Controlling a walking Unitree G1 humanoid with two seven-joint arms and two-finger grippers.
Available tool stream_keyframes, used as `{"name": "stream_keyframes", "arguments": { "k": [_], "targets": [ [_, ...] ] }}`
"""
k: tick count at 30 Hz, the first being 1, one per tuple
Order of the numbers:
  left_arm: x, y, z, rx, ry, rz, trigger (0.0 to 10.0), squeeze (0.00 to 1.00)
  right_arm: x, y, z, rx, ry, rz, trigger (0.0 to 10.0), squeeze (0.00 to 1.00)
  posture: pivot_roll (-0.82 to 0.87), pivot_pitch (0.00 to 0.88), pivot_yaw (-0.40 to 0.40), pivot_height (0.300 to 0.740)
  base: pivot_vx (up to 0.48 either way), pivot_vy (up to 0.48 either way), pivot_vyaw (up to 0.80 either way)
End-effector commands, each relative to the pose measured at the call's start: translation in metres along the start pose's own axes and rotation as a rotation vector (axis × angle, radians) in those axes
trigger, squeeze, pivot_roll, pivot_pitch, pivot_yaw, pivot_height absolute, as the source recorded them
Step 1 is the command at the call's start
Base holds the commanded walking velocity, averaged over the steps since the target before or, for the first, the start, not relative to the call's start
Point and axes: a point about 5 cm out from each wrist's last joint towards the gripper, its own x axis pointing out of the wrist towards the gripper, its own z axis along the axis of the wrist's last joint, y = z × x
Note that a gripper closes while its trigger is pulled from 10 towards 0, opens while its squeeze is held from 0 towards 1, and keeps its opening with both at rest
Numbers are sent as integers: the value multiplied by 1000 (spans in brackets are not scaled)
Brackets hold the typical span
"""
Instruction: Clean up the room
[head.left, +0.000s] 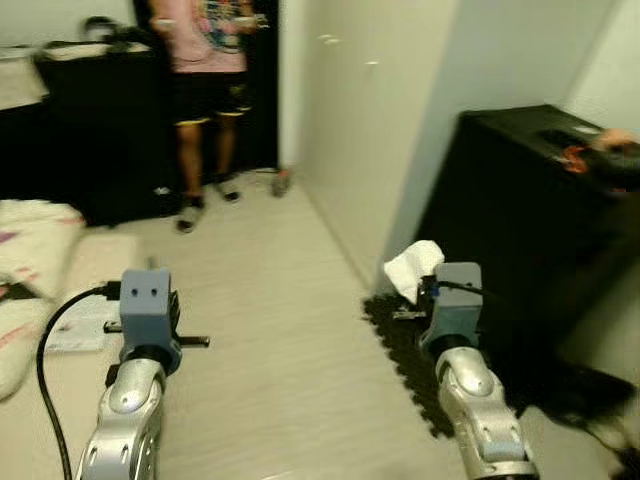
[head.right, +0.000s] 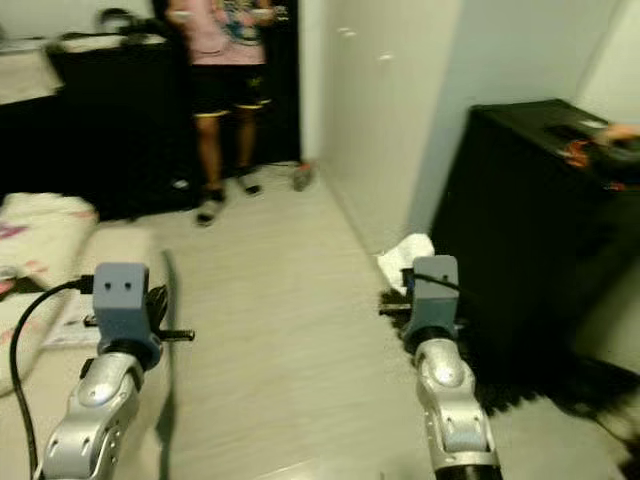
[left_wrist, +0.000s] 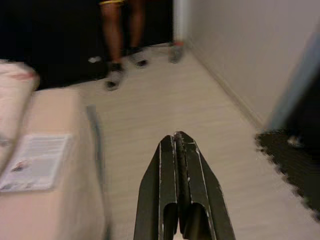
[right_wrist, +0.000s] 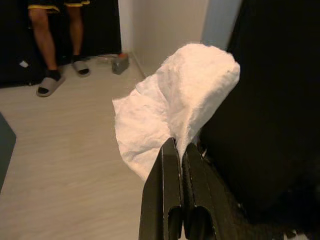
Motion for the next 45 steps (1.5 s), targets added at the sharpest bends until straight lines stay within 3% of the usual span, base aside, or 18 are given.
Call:
{"name": "stream_keyframes", "arguments": {
  "k": [1,11,29,45],
  "targets": [
    [-1,-1,-2,-7,8,-3,10000,0,-1,1,1,1,-10,8,10000,0,-71,33,-9,740,0,0,-800],
    [-1,-3,-2,-2,8,-16,10000,0,0,2,2,54,-7,-17,10000,0,-68,28,-10,740,0,0,-800],
    [5,-21,0,20,-5,-68,10000,0,2,-11,-7,-29,55,-68,10000,0,-104,50,-9,740,0,0,-800],
    [10,-18,2,29,-2,-80,10000,0,-3,-9,-11,-27,67,-75,10000,0,-103,66,13,740,0,0,-800]
  ]
}}
